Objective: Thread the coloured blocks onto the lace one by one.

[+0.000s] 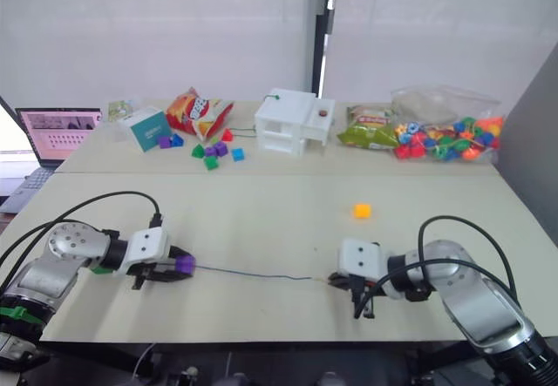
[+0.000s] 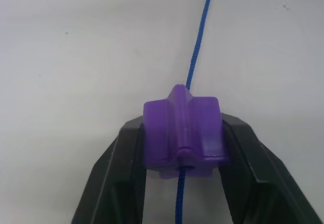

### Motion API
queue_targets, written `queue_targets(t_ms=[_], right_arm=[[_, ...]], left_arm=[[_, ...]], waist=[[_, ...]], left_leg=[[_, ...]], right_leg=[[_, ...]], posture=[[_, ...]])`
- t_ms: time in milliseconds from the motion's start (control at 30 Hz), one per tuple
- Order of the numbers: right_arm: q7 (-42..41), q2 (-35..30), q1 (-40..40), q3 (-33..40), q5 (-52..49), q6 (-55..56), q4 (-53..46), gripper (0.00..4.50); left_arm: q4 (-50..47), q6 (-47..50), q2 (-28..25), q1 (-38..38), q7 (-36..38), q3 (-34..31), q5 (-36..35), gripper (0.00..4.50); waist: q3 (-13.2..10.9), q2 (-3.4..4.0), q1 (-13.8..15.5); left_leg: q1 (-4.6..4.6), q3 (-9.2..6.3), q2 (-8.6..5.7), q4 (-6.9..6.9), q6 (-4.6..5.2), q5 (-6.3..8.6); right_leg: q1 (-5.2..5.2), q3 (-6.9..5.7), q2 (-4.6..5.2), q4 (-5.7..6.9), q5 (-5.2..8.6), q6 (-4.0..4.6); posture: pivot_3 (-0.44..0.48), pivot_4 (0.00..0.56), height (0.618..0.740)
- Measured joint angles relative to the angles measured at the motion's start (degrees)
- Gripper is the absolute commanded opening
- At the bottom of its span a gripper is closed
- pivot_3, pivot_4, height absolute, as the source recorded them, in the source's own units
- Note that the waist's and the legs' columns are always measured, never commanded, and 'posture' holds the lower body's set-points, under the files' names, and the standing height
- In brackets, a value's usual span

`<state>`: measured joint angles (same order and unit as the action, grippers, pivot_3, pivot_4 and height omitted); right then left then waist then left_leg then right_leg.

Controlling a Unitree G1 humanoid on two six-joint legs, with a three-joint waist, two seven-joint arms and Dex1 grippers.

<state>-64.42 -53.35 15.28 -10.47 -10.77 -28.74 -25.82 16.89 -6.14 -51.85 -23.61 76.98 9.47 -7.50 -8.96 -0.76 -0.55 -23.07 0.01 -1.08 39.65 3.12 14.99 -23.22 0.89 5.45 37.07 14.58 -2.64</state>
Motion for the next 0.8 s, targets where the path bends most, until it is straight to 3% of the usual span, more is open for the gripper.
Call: queue_targets(t_ms=[133, 367, 533, 700, 800], right_arm=[[0.0, 0.01, 0.33, -0.43, 0.1, -0.26, 0.19, 0.0], [0.08, 0.54, 1.96, -2.27, 0.42, -1.27, 0.37, 0.0], [0.58, 0.78, 2.7, -2.97, 0.69, -1.88, 0.48, 0.0], [0.85, 0.78, 2.81, -4.85, 1.42, -2.17, 0.62, 0.0], [0.83, 0.7, 3.03, -5.0, 1.63, -2.65, 0.6, 0.0]], left_arm=[[-0.67, 1.34, -0.68, 0.22, 1.22, -0.74, -0.44, 4.32], [-13.87, 17.78, 2.68, 0.13, 3.28, -1.13, -9.57, 4.32], [-28.19, 29.48, 12.49, 1.05, -2.72, 0.34, -17.41, 4.32], [-25.12, 27.64, 25.41, 0.3, -13.32, 9.21, -10.22, 4.32], [-19.85, 24.63, 29.38, -1.8, -15.77, 12.12, -6.22, 4.32]], waist=[[0.0, 0.0, -0.01], [-0.04, -0.04, 0.59], [-0.04, -0.05, 0.94], [-0.06, -0.09, 1.3], [-0.06, -0.09, 1.26]], left_leg=[[-0.08, 0.01, -0.02, 0.0, 0.01, 0.0], [-0.27, -0.01, -0.04, 0.16, 0.03, 0.02], [-0.24, 0.01, -0.07, 0.18, 0.04, 0.02], [-0.2, 0.01, -0.1, 0.21, 0.03, 0.0], [-0.21, 0.01, -0.12, 0.21, 0.03, 0.0]], right_leg=[[-0.05, -0.02, -0.01, 0.0, 0.0, 0.0], [-0.08, -0.1, 0.02, 0.0, -0.03, -0.06], [-0.03, -0.06, 0.04, -0.01, -0.04, -0.09], [0.0, -0.04, -0.02, 0.0, -0.05, -0.08], [-0.01, -0.04, -0.03, -0.01, -0.05, -0.08]], posture=[[0.0, 0.15, 0.74], [0.0, 0.15, 0.74], [0.0, 0.15, 0.74], [0.0, 0.15, 0.74], [0.0, 0.15, 0.74]])
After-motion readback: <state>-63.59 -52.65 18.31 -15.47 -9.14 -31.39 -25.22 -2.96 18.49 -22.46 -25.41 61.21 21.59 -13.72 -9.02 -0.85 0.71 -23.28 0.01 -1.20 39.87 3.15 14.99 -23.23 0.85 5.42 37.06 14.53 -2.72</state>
